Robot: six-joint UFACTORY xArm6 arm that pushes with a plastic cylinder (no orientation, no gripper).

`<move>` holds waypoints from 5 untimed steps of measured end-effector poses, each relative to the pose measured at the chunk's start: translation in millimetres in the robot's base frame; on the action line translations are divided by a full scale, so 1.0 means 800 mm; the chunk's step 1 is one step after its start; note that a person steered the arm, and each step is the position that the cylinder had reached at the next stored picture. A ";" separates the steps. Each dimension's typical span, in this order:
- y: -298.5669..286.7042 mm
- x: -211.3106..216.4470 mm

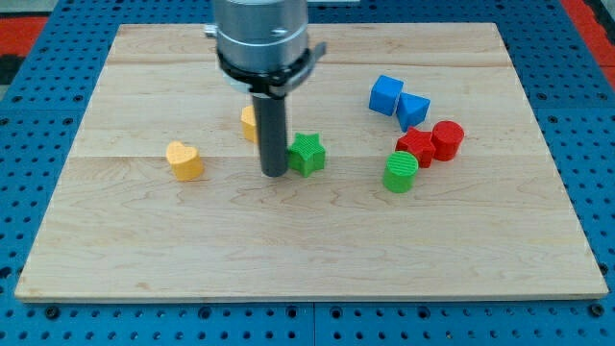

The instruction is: Move the green star closer to the red star and green circle

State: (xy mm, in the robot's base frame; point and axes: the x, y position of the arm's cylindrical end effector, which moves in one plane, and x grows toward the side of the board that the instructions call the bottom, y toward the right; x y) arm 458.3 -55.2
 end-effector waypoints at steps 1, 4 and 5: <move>-0.020 -0.016; 0.061 -0.012; 0.092 -0.006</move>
State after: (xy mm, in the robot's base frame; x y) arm 453.4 18.3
